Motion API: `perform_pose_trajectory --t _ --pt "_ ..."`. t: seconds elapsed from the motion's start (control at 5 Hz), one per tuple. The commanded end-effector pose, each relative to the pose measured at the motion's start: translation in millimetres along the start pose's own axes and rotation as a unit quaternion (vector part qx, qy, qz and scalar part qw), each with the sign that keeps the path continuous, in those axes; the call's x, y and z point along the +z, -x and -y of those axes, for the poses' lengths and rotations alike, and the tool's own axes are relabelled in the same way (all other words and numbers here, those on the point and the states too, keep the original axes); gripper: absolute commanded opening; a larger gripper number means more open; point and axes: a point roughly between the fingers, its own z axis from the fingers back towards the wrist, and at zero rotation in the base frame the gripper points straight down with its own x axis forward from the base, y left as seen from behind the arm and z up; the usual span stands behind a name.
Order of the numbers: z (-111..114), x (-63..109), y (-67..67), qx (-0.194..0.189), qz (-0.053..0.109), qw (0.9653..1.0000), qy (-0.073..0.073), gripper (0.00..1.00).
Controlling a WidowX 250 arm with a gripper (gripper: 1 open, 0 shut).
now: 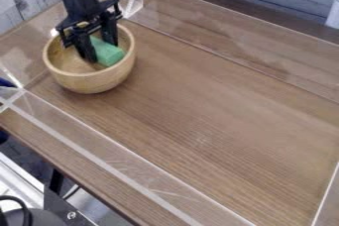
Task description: Put the green block in the brown bowl
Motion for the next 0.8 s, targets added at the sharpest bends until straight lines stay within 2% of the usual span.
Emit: perform_pose_trajectory --t 0.0,0.6 --pt "7.9 15.7 -16.3 0.005 0.033 0.9991 0.028 0.00" --pt "10.8 3.7 -22.6 0.002 0.045 0.9986 0.029 0.00"
